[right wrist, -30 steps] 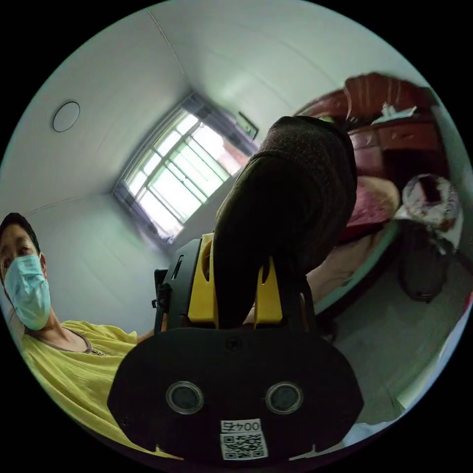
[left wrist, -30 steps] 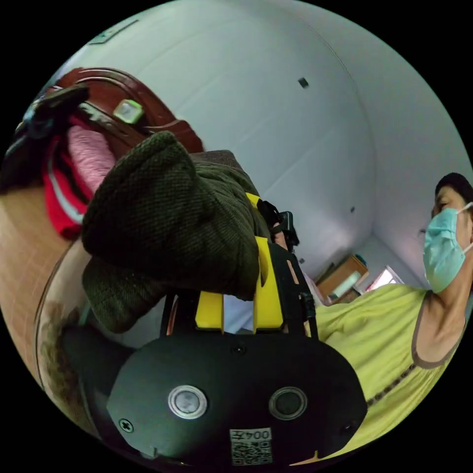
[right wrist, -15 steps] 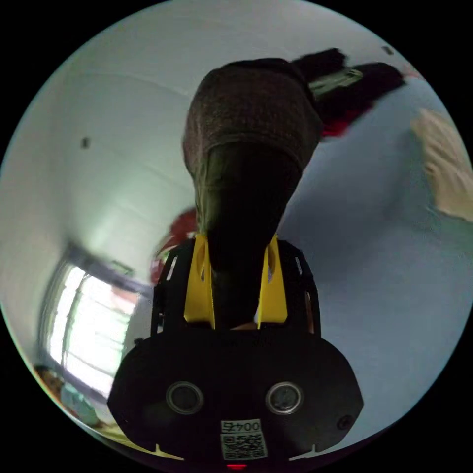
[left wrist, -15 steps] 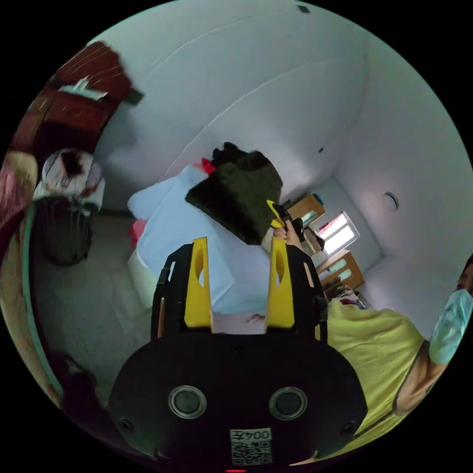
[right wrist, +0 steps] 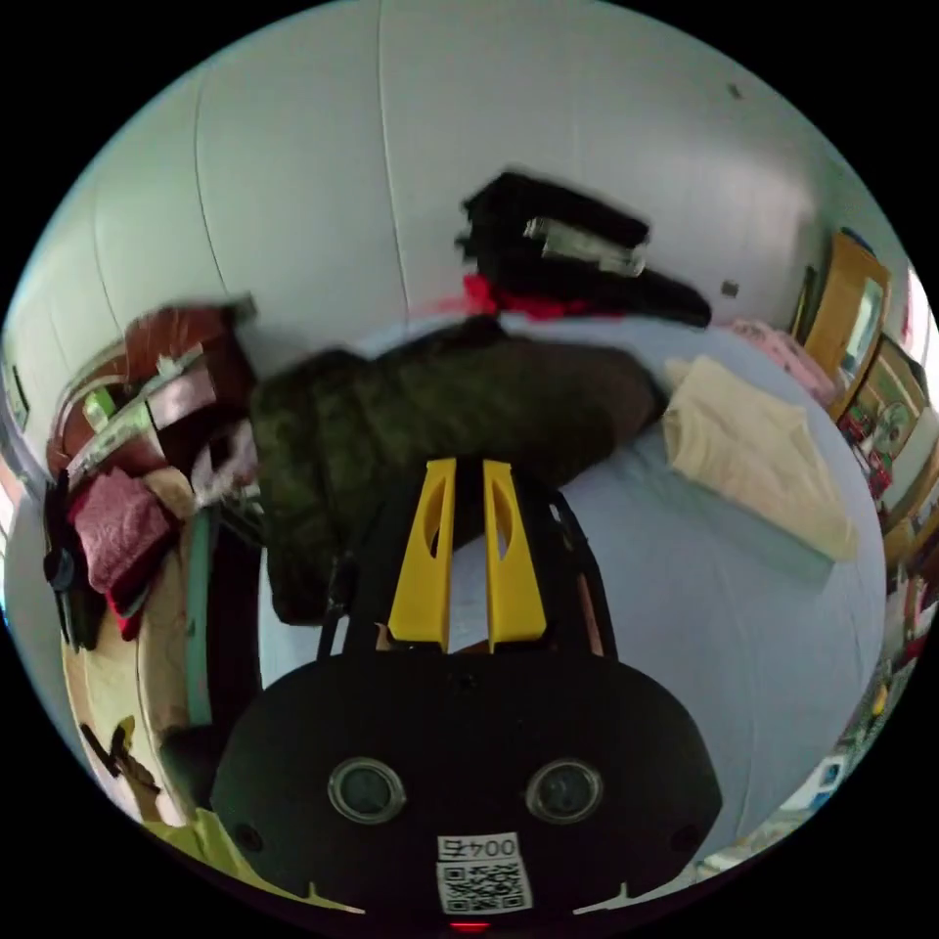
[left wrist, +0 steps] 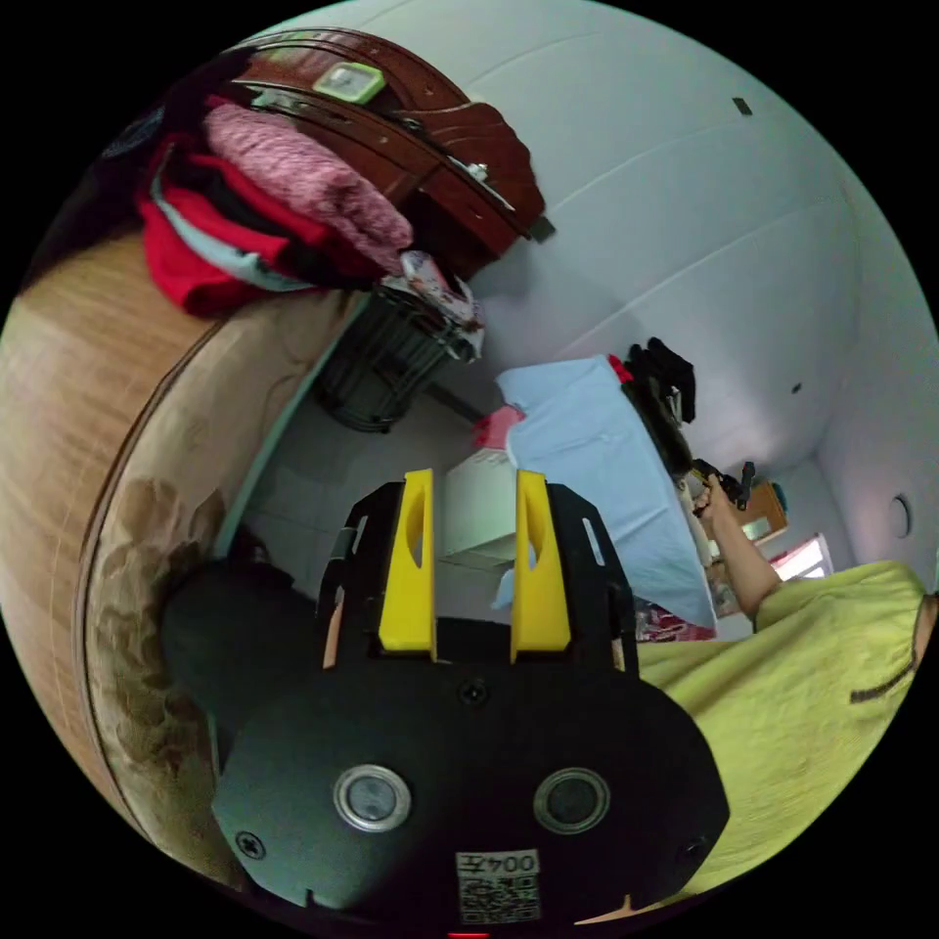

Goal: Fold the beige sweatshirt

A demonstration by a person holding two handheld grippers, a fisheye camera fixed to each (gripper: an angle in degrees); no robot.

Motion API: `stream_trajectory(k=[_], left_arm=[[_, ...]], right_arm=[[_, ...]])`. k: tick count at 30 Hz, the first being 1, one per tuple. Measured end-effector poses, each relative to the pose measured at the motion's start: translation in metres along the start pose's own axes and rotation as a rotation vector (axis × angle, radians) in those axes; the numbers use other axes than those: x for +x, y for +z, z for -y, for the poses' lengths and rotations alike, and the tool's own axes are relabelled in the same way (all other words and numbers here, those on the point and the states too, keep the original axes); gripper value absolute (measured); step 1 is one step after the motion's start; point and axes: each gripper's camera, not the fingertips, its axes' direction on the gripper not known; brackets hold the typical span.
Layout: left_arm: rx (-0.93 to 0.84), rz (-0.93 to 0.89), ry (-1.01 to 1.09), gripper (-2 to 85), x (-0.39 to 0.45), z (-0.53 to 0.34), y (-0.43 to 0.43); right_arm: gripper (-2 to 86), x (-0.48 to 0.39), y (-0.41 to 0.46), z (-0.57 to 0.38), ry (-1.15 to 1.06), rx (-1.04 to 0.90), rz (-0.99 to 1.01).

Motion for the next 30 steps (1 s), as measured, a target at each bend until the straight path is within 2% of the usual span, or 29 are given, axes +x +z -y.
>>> stream_trajectory(k=[2, 5, 8, 9, 11, 14, 20, 30], left_arm=[[0.039, 0.074, -0.030, 9.7, -0.009, -0.032, -0.005], [0.066, 0.114, -0.067, 6.3, -0.014, -0.065, 0.007], [-0.029, 0.113, -0.089, 2.9, -0.014, -0.083, 0.044], [-0.010, 0.123, -0.079, 2.5, -0.011, -0.086, 0.047], [0.010, 0.163, -0.036, 1.3, 0.002, -0.088, 0.049], [0.003, 0.140, -0.048, 0.6, 0.001, -0.082, 0.051], [0.010, 0.137, -0.099, 0.2, 0.005, -0.075, 0.053], [-0.008, 0.202, -0.140, 0.1, 0.021, -0.068, 0.042]], right_arm=[[5.5, -0.032, 0.009, -0.018, -0.043, 0.052, -0.082], [5.4, -0.050, 0.014, -0.029, -0.035, 0.049, -0.076], [6.0, -0.055, 0.004, -0.043, -0.029, 0.111, -0.059], [6.6, -0.054, 0.002, -0.045, -0.022, 0.118, -0.087], [8.0, -0.038, -0.005, -0.051, -0.003, 0.142, -0.220], [9.2, 0.008, -0.009, -0.056, 0.030, 0.148, -0.289], [15.7, 0.074, 0.031, -0.054, 0.055, 0.059, -0.302], [19.0, 0.102, 0.108, 0.010, 0.003, -0.012, -0.370]])
